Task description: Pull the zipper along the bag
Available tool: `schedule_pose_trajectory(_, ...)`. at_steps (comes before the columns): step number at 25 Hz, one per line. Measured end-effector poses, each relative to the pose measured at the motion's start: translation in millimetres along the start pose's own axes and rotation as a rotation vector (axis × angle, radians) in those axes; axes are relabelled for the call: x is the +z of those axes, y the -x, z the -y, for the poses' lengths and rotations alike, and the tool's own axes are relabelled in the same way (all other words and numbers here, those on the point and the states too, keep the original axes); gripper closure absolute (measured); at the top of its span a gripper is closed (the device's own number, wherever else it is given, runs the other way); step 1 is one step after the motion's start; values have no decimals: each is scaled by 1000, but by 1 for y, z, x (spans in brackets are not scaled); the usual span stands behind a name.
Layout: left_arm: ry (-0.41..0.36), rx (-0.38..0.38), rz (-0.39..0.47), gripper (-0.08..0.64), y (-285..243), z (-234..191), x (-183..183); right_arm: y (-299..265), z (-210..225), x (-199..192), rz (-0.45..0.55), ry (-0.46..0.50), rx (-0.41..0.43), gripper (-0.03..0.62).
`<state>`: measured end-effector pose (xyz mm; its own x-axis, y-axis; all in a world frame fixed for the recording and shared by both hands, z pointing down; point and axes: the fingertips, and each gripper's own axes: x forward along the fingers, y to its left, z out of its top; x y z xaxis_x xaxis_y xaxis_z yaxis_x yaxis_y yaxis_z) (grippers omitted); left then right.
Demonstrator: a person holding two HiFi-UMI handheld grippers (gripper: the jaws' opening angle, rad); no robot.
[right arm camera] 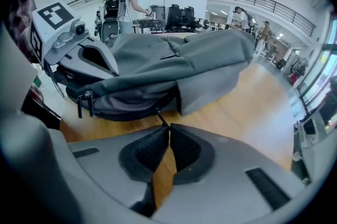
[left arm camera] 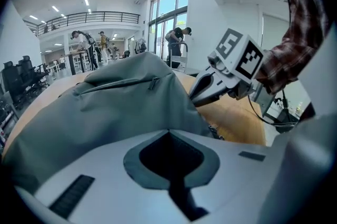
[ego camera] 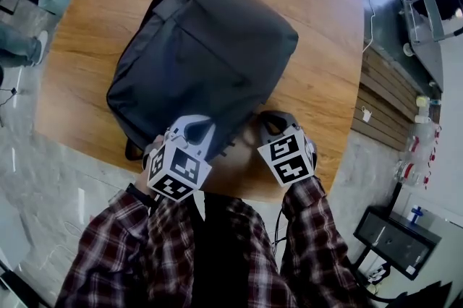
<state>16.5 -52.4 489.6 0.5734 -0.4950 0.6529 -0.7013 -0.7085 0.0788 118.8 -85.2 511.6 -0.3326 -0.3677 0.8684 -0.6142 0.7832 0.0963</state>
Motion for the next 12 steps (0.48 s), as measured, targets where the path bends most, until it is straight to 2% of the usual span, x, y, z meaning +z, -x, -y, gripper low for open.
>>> schedule_pose_trajectory(9,17,10,-4,551,-1,1,1,-8,15,6,18,-62,-7,577)
schedule_pose_trajectory(12,38,9,10,551,1,-1,4,-3,7,9,53,-72,23,571)
